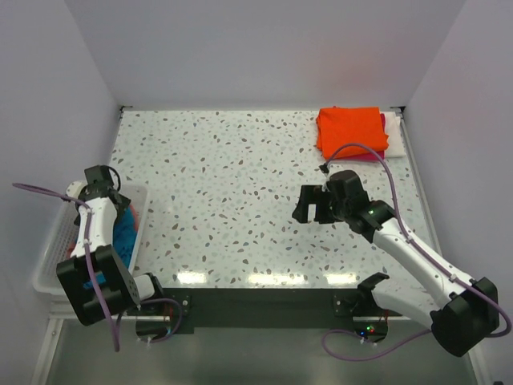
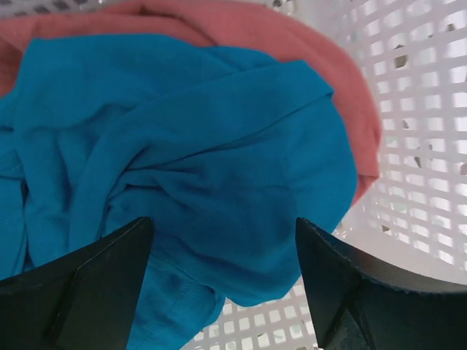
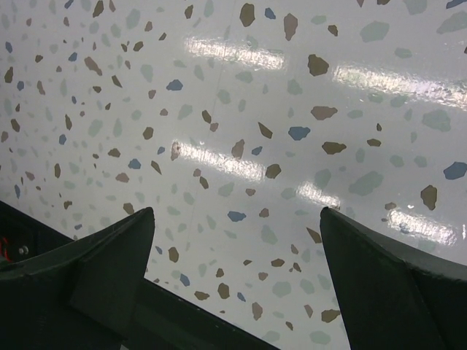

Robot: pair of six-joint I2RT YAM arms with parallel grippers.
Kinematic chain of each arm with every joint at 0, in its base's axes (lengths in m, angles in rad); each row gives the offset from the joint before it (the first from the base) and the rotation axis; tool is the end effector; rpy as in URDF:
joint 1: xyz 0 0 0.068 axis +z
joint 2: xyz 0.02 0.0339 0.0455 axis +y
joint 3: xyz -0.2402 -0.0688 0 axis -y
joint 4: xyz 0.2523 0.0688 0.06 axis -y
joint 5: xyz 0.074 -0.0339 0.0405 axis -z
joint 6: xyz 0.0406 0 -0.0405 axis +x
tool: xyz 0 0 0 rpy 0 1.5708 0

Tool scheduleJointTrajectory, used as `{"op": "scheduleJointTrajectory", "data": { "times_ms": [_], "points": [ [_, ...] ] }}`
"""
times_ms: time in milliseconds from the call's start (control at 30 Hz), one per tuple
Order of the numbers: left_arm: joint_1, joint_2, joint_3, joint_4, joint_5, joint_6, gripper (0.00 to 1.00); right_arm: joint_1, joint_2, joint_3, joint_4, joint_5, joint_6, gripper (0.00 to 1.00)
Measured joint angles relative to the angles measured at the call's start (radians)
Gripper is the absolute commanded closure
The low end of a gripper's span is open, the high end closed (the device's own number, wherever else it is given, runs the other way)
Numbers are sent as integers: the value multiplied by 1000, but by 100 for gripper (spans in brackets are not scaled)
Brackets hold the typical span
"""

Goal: Fold and stack the t-shirts
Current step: Grab the tshirt from the pile

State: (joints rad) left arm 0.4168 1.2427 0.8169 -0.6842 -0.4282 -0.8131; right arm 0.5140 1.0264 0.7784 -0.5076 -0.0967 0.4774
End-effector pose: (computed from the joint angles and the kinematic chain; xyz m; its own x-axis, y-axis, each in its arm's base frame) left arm 0.2186 0.1152 0.1920 -0.1727 -0.7992 -0.5758 -0.9641 0.2569 -0.0674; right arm 0.2055 0.1205 0.2368 -0.7833 0.0829 -0.6161 -0.2146 0.8940 0.3932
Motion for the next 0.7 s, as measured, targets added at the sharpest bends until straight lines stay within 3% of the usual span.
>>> {"op": "scheduleJointTrajectory", "data": {
  "times_ms": [133, 233, 267, 333, 367, 533, 700],
  "points": [
    [1, 35, -26, 14, 8, -37, 31, 0, 0, -5, 5, -10, -4, 1],
    [1, 55, -31, 24, 12, -52, 46, 0, 0, -7, 5, -12, -7, 1],
    [1, 58, -31, 25, 12, -56, 57, 0, 0, -8, 6, -12, -8, 1],
    [2, 58, -31, 24, 10, -63, 67, 0, 0, -11, 6, -12, -8, 1],
    [2, 56, -31, 24, 9, -63, 77, 0, 0, -12, 6, -11, -8, 1],
    [3, -15, -26, 4, 15, -52, 100, 0, 0, -17, 6, -12, -10, 1],
    [3, -155, 50, -23, 39, -19, 100, 0, 0, -17, 7, -25, -11, 1]
  ]
}}
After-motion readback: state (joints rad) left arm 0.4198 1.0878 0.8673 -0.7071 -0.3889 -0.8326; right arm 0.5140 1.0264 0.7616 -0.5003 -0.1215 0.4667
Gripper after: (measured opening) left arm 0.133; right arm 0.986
